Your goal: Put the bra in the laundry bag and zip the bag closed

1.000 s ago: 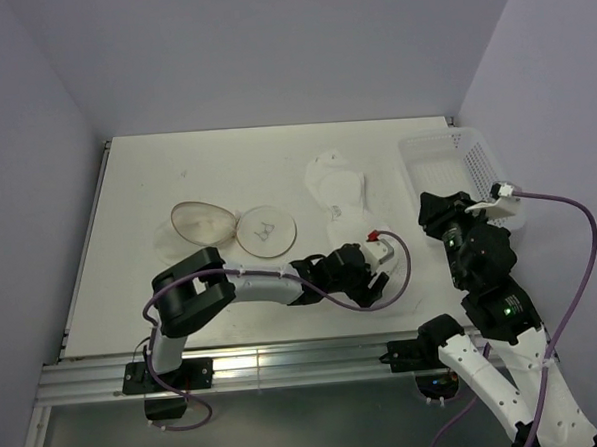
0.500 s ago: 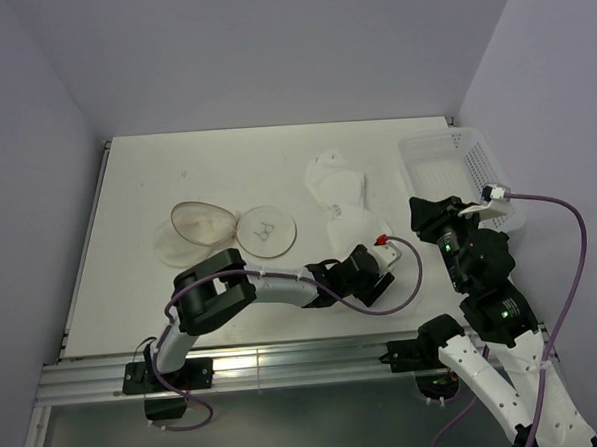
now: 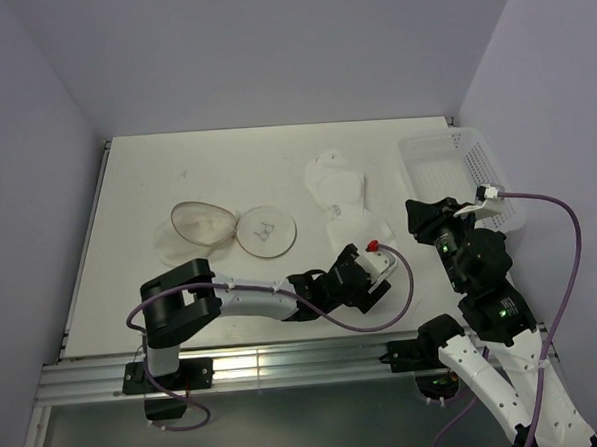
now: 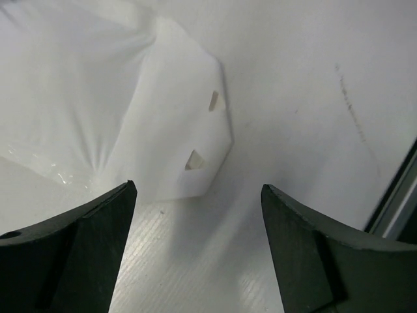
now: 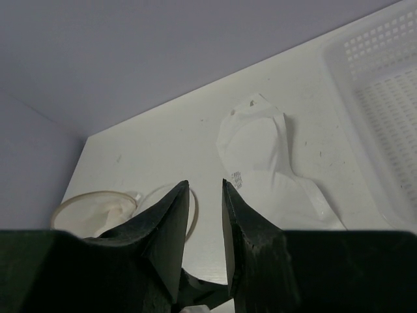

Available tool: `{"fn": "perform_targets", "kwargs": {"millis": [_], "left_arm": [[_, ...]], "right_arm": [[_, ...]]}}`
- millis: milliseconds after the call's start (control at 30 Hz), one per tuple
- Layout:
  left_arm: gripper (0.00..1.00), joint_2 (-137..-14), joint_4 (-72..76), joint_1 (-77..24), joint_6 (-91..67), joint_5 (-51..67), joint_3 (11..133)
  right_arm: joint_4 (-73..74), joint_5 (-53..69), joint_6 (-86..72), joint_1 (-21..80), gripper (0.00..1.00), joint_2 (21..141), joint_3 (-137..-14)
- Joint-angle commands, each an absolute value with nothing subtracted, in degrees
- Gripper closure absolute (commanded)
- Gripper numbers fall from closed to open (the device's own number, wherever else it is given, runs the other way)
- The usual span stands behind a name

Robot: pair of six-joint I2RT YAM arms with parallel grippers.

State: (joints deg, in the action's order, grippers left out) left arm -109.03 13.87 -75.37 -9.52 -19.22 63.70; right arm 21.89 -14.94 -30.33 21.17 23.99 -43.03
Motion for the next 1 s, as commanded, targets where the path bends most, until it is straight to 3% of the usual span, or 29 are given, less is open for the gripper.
{"fn": "perform_targets", "kwargs": {"millis": [0,267,600,667,700,733,800,967], "left_arm": [[0.15,-106.8,16.6,-75.5,-7.7,-18.2,64.5],[0.16,-115.9,10.8,-73.1,-5.5,-7.8,71.3],[0.26,-119.9,12.0,-71.1,-4.0,-12.0,73.9],[0.42,-120.4,12.2,-71.1,-3.5,-12.8,74.2],[0.54,-120.5,12.6,-71.1,-3.1,-13.4,74.0],[0.80,-120.0,12.7,-71.0,-3.1,-14.0,73.7],[0.99,-118.2,13.7,-71.0,-3.3,-16.1,71.8],[1.00,-106.4,13.9,-71.1,-5.5,-19.2,66.7]], "right_arm": [[20.0,-15.0,-29.1,21.2,0.66,24.1,-42.8],[20.1,-15.1,-28.7,21.1,0.66,23.7,-43.1],[18.6,-11.9,-29.8,21.2,0.67,23.2,-41.8],[18.7,-12.1,-29.8,21.2,0.67,23.5,-41.7],[18.7,-12.3,-29.7,21.1,0.67,23.5,-42.0],[18.8,-12.4,-29.8,21.2,0.67,23.4,-42.2],[18.8,-13.2,-29.8,21.1,0.67,22.9,-42.4],[19.4,-14.9,-29.6,21.1,0.67,22.8,-43.3]]}}
